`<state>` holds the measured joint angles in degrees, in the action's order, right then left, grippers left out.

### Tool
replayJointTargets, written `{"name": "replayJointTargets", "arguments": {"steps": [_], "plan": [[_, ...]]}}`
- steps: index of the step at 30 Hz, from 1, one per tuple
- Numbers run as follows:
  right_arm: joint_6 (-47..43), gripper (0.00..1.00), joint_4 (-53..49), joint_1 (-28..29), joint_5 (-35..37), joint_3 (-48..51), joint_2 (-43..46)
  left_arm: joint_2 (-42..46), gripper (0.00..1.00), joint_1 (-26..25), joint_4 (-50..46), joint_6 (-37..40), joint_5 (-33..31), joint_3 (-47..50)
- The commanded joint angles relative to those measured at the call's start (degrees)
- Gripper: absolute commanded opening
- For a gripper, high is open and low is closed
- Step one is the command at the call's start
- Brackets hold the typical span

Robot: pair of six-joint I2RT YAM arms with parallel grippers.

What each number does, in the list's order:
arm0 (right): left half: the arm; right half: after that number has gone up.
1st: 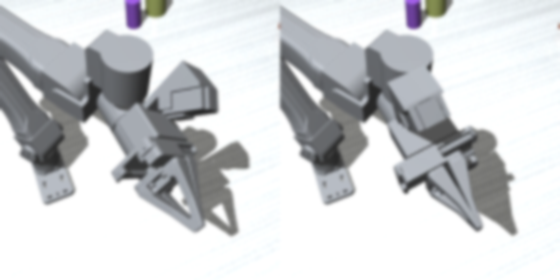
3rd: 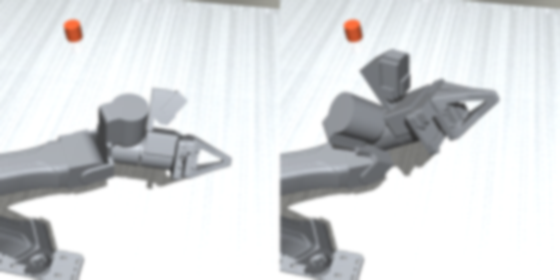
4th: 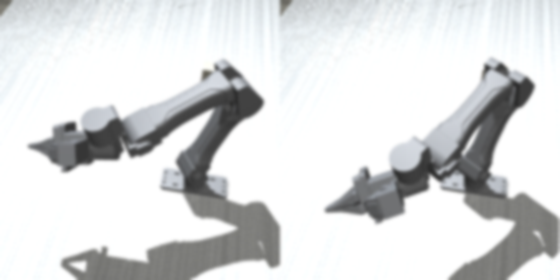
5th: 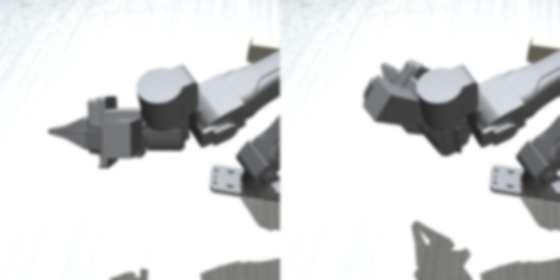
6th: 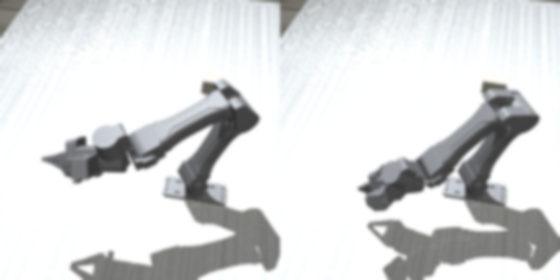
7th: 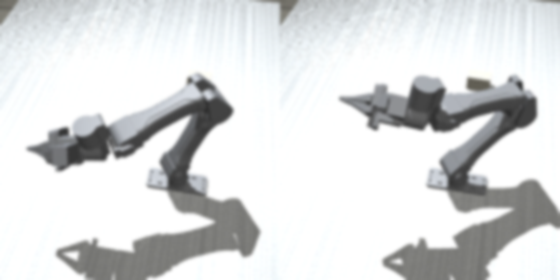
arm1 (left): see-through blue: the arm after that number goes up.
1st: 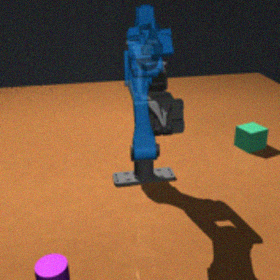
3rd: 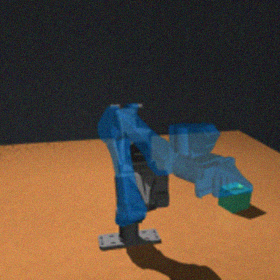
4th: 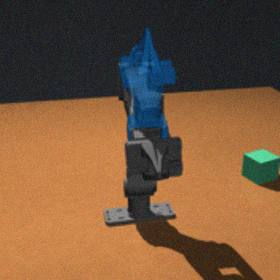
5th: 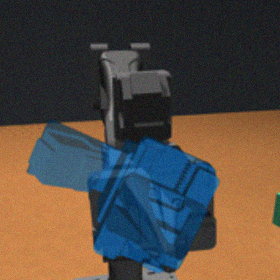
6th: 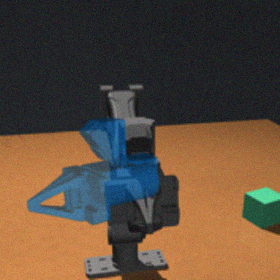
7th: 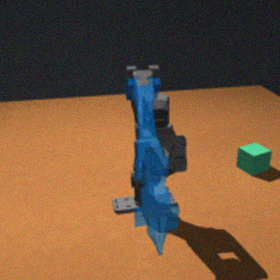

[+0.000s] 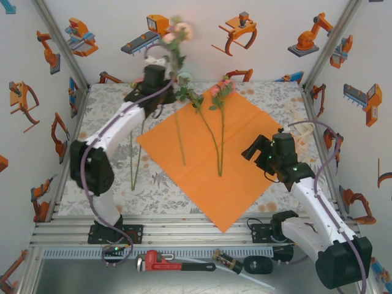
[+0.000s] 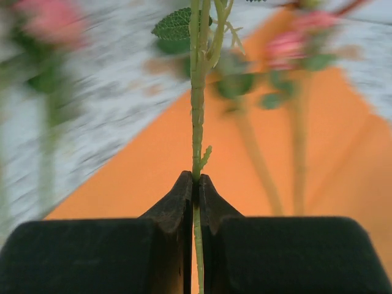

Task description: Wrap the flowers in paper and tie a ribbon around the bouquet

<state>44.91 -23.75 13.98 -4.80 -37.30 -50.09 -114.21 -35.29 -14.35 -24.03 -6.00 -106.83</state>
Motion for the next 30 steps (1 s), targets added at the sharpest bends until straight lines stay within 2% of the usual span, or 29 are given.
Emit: {"name": "replayJointTargets", "arguments": {"steps": [1,4,8,16,21,30], "plan": [[-0.8,0.81,-1.3,0.2,1.7,-0.6,3.1,-11.4,0.0,-4.0,-5.2,-5.8,1.7,-11.0],[-0.7,0.81,-1.9,0.2,2.4,0.3,5.1,-19.2,0.0,-6.0,-7.4,-10.4,2.2,-18.9],[-1.4,0.81,-2.6,0.0,3.0,0.5,6.1,-24.4,0.0,-6.9,-9.9,-12.2,1.3,-22.6],[-1.7,0.81,-1.6,0.1,2.4,0.5,4.1,-26.2,0.0,-6.6,-11.1,-13.3,-0.7,-19.9],[-1.8,0.81,-1.6,0.1,2.1,0.0,3.9,-27.2,0.0,-5.7,-9.4,-16.9,1.5,-20.4],[-1.5,0.81,-2.0,0.0,2.0,-0.2,3.8,-29.1,0.13,-5.1,-9.4,-17.4,0.2,-22.7]]}}
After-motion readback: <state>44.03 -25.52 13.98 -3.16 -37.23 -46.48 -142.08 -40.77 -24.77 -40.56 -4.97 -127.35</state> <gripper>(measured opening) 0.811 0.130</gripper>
